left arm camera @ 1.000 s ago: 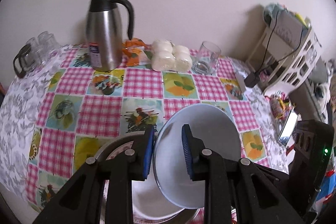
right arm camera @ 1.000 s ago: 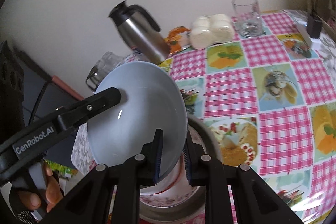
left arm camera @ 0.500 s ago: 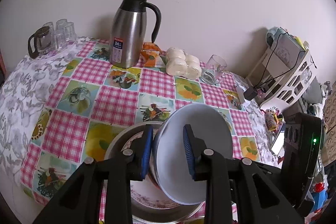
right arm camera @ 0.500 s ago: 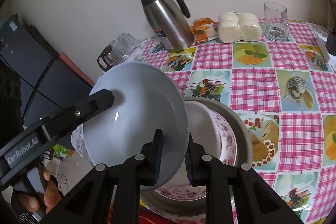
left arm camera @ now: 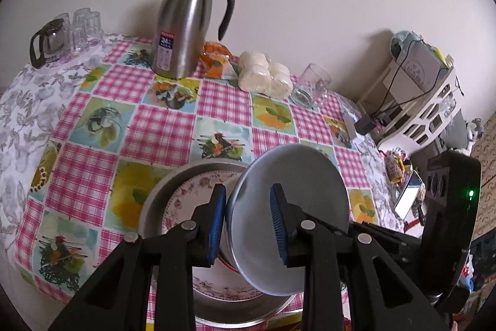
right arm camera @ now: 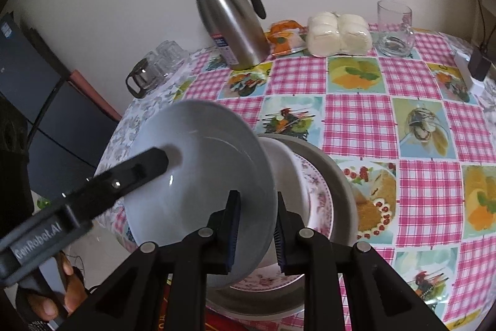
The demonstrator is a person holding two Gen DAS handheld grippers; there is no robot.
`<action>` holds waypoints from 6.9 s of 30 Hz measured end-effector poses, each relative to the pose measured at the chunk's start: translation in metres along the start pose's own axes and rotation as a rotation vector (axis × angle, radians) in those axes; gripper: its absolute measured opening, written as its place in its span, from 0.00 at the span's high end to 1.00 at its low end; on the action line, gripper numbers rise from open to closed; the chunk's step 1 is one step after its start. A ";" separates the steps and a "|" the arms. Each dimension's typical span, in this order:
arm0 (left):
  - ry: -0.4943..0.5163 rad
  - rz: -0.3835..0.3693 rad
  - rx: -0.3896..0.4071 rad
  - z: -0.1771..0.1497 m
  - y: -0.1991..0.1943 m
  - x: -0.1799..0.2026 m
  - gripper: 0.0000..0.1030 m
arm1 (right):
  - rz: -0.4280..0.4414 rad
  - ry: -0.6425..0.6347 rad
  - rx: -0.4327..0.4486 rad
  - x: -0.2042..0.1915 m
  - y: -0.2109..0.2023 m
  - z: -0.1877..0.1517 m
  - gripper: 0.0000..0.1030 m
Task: Organize plates and bowls
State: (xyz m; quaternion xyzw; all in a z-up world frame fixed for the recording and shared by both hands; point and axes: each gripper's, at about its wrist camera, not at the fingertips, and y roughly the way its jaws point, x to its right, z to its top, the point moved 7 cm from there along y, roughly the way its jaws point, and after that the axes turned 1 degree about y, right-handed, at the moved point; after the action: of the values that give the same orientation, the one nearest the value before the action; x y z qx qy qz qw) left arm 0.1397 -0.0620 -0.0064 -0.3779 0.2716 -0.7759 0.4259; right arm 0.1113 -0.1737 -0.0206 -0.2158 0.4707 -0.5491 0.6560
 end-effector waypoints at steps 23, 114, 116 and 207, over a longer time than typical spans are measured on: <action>-0.006 0.098 -0.025 -0.004 0.018 -0.014 0.88 | -0.080 -0.052 -0.028 -0.001 0.010 -0.002 0.69; -0.083 0.343 0.034 -0.001 0.007 -0.058 0.04 | -0.127 -0.006 0.088 0.038 -0.012 0.014 0.00; -0.080 0.352 0.030 -0.001 0.008 -0.060 0.04 | -0.140 0.003 0.090 0.041 -0.011 0.014 0.00; 0.030 0.546 -0.188 -0.171 -0.009 -0.062 0.04 | -0.306 -0.104 0.032 0.054 -0.017 -0.145 0.00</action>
State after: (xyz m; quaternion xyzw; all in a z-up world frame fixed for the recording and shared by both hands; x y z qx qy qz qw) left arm 0.0180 0.0135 -0.1186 -0.3171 0.4402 -0.6096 0.5780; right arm -0.0239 -0.1944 -0.0951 -0.3026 0.3888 -0.6383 0.5915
